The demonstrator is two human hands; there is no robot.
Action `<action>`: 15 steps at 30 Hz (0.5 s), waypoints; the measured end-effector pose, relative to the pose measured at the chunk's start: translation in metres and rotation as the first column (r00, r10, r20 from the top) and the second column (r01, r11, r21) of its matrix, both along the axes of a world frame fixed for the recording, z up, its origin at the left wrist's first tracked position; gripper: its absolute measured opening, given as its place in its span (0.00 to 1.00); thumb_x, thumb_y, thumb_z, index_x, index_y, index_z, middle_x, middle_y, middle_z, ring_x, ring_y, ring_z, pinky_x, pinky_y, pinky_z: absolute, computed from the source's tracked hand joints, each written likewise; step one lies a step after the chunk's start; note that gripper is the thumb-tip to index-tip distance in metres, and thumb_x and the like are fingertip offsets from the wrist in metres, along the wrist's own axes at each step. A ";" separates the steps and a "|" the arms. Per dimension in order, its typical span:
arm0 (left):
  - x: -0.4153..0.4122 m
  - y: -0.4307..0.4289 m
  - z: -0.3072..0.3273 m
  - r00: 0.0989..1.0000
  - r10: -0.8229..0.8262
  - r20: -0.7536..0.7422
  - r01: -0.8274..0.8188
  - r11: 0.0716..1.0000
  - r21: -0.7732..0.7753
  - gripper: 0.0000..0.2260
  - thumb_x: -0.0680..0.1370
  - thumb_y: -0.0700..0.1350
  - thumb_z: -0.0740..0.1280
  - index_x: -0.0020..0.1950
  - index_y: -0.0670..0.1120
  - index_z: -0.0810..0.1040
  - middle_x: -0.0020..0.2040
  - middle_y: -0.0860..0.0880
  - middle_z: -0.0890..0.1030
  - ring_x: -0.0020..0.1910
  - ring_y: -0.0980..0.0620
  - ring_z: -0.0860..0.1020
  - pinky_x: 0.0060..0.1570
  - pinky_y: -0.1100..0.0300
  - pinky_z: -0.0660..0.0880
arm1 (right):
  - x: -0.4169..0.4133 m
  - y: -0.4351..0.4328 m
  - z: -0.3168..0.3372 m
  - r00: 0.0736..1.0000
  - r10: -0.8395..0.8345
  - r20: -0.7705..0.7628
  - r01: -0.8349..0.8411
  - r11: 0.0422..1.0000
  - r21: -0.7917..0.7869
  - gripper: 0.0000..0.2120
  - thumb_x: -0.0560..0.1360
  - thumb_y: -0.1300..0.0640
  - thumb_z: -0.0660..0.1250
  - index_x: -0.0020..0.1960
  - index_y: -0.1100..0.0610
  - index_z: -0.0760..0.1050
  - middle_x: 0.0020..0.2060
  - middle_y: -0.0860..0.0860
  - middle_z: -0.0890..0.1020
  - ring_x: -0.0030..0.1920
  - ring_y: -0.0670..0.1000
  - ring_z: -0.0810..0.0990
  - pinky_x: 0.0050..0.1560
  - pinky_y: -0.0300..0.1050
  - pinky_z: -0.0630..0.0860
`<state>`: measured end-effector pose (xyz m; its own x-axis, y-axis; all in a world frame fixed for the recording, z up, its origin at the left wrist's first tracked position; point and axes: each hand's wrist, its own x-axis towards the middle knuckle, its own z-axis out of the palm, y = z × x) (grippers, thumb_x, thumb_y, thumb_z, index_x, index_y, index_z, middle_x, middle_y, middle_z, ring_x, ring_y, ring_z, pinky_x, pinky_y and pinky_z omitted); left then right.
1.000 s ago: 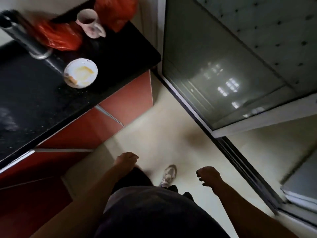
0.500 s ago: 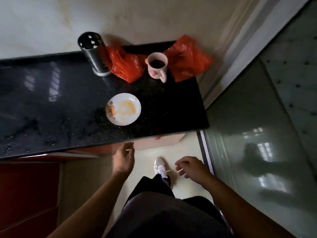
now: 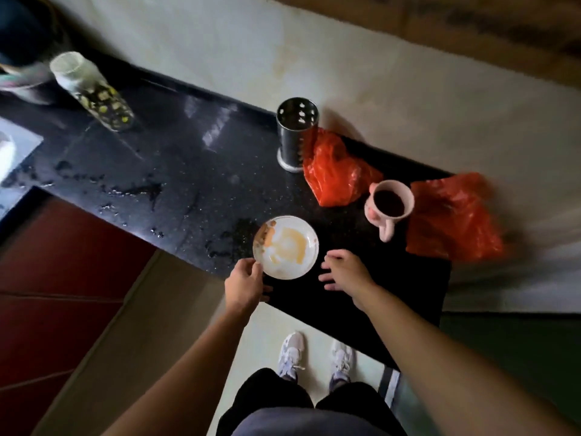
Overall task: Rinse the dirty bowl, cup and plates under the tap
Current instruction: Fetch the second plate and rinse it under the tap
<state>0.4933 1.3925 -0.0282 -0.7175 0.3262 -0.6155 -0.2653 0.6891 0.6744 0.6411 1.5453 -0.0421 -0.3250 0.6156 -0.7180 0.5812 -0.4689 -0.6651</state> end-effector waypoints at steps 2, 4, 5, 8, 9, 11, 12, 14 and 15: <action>0.000 0.011 -0.006 0.997 0.038 0.069 -0.037 0.999 -0.018 0.11 0.86 0.44 0.62 0.67 0.46 0.75 0.52 0.43 0.85 0.35 0.46 0.88 0.31 0.55 0.85 | -0.019 0.016 -0.006 0.997 0.075 0.016 -0.075 0.997 -0.008 0.14 0.82 0.54 0.63 0.67 0.53 0.73 0.51 0.56 0.83 0.44 0.54 0.87 0.34 0.46 0.82; 0.003 0.021 -0.009 0.991 0.091 0.097 -0.089 0.996 -0.029 0.10 0.85 0.41 0.62 0.67 0.46 0.74 0.55 0.42 0.84 0.32 0.48 0.88 0.28 0.58 0.83 | -0.031 0.025 -0.013 0.987 0.148 0.057 -0.150 0.988 0.026 0.16 0.81 0.54 0.64 0.68 0.55 0.74 0.55 0.58 0.82 0.46 0.55 0.86 0.33 0.45 0.84; 0.004 0.023 -0.010 0.987 0.125 0.098 -0.123 0.992 -0.024 0.10 0.84 0.40 0.62 0.66 0.45 0.74 0.55 0.42 0.84 0.32 0.48 0.88 0.28 0.58 0.83 | -0.035 0.028 -0.015 0.982 0.174 0.078 -0.178 0.983 0.047 0.16 0.81 0.56 0.63 0.68 0.55 0.75 0.58 0.59 0.82 0.45 0.55 0.86 0.33 0.45 0.84; 0.010 0.022 -0.008 0.972 0.203 0.116 -0.205 0.979 0.007 0.09 0.84 0.39 0.63 0.64 0.44 0.75 0.50 0.45 0.84 0.30 0.50 0.87 0.28 0.60 0.83 | -0.038 0.031 -0.013 0.967 0.231 0.111 -0.241 0.966 0.094 0.17 0.80 0.60 0.62 0.68 0.57 0.75 0.59 0.62 0.81 0.42 0.54 0.84 0.33 0.45 0.84; 0.012 0.018 -0.006 0.968 0.221 0.119 -0.224 0.974 0.016 0.09 0.84 0.39 0.63 0.64 0.44 0.75 0.49 0.46 0.84 0.30 0.51 0.87 0.28 0.60 0.83 | -0.039 0.030 -0.011 0.959 0.259 0.115 -0.272 0.957 0.105 0.17 0.80 0.61 0.62 0.68 0.58 0.75 0.58 0.62 0.81 0.42 0.53 0.84 0.33 0.44 0.83; 0.015 0.006 0.000 0.960 0.256 0.116 -0.262 0.964 0.039 0.09 0.84 0.38 0.63 0.64 0.44 0.74 0.47 0.48 0.83 0.29 0.51 0.87 0.28 0.60 0.83 | -0.042 0.026 -0.004 0.941 0.325 0.098 -0.336 0.934 0.125 0.17 0.81 0.62 0.63 0.69 0.58 0.74 0.58 0.62 0.81 0.43 0.52 0.83 0.32 0.43 0.83; 0.015 -0.002 0.003 0.955 0.273 0.113 -0.280 0.958 0.054 0.09 0.84 0.38 0.63 0.63 0.44 0.74 0.47 0.48 0.83 0.30 0.51 0.87 0.28 0.60 0.83 | -0.046 0.023 0.001 0.931 0.354 0.085 -0.363 0.922 0.133 0.17 0.81 0.62 0.63 0.69 0.58 0.74 0.57 0.61 0.81 0.43 0.52 0.84 0.32 0.42 0.83; 0.012 -0.021 0.012 0.943 0.313 0.111 -0.322 0.943 0.083 0.09 0.84 0.38 0.63 0.64 0.44 0.74 0.49 0.44 0.84 0.33 0.49 0.88 0.32 0.57 0.85 | -0.060 0.012 0.011 0.914 0.400 0.062 -0.405 0.902 0.147 0.17 0.81 0.61 0.64 0.69 0.58 0.74 0.56 0.60 0.81 0.44 0.51 0.84 0.31 0.40 0.82; 0.008 -0.032 0.016 0.933 0.341 0.111 -0.352 0.931 0.094 0.09 0.84 0.37 0.62 0.63 0.44 0.73 0.50 0.41 0.85 0.34 0.47 0.89 0.34 0.54 0.86 | -0.068 0.005 0.016 0.905 0.421 0.052 -0.424 0.893 0.150 0.16 0.81 0.60 0.64 0.68 0.57 0.74 0.55 0.59 0.82 0.44 0.51 0.84 0.31 0.39 0.82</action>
<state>0.5014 1.3607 -0.0123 -0.7402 0.1373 -0.6582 -0.5382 0.4657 0.7025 0.5729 1.5503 -0.0259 -0.5670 0.5263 -0.6336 0.7143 -0.0690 -0.6965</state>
